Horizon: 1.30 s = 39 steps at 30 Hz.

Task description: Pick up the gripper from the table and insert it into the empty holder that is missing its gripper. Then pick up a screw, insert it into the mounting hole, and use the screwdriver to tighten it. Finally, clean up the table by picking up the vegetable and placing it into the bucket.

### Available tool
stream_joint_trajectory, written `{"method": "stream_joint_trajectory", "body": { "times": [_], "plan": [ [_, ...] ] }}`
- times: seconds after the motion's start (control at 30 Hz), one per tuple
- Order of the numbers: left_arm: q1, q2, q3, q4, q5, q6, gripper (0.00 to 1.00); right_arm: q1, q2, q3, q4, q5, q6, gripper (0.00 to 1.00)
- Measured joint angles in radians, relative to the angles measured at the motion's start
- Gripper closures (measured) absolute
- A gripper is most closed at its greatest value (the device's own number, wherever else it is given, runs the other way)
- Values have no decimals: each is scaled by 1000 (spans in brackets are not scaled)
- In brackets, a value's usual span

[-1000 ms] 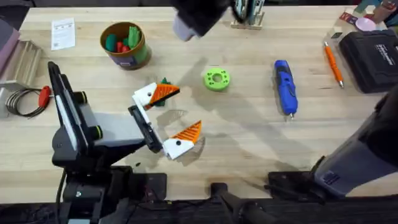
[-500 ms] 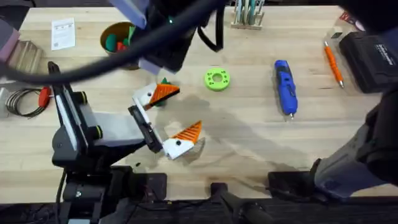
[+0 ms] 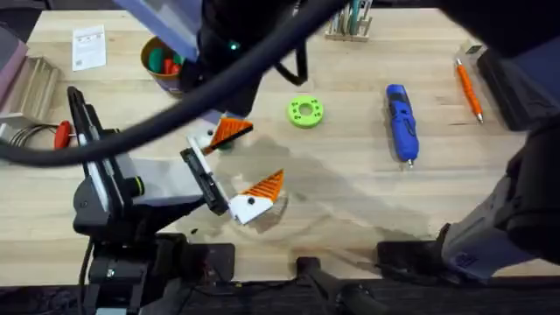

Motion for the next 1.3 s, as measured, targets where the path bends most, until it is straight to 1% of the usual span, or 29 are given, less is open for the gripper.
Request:
{"method": "stream_joint_trajectory", "body": {
  "times": [0.5,1.3],
  "plan": [
    [0,0,0,0,0,0,15,10,75,0,-5,-11,0,995],
    [0,0,0,0,0,0,15,14,77,0,-6,-16,0,995]
  ]
}}
